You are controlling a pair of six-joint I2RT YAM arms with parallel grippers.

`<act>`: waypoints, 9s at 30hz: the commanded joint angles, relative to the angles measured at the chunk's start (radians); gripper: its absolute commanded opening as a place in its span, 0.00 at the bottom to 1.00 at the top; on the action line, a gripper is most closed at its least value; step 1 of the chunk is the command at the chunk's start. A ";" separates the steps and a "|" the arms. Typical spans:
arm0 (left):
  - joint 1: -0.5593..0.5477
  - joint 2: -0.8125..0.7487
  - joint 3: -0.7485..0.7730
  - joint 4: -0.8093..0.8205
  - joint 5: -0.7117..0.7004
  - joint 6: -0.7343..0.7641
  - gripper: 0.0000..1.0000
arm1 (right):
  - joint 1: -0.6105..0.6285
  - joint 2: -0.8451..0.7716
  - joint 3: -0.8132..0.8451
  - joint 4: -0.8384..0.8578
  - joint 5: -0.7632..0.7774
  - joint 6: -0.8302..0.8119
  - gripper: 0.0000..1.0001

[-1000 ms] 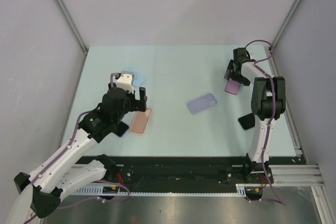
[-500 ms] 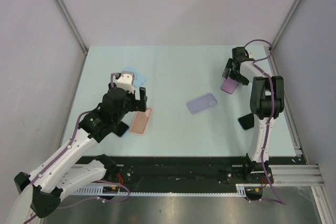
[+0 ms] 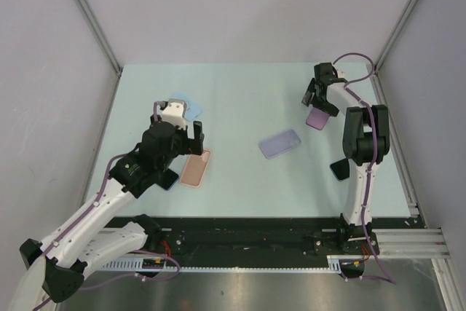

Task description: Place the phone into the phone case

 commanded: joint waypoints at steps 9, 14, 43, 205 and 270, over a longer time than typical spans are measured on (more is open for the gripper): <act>-0.004 -0.005 0.027 0.016 -0.014 -0.002 1.00 | 0.003 0.029 0.061 -0.082 0.073 0.002 0.98; -0.004 0.004 0.029 0.016 -0.006 -0.005 1.00 | -0.010 0.011 0.014 -0.053 0.031 0.008 0.98; -0.004 0.061 0.039 0.013 0.049 -0.052 0.98 | -0.023 -0.190 -0.296 0.010 -0.084 -0.055 0.55; 0.351 0.934 0.263 -0.283 0.372 -0.062 0.22 | 0.945 -1.312 -1.029 0.201 0.174 0.277 0.00; 0.078 0.628 -0.254 0.363 0.774 -0.511 0.00 | 0.990 -0.869 -1.158 0.771 -0.007 0.605 0.00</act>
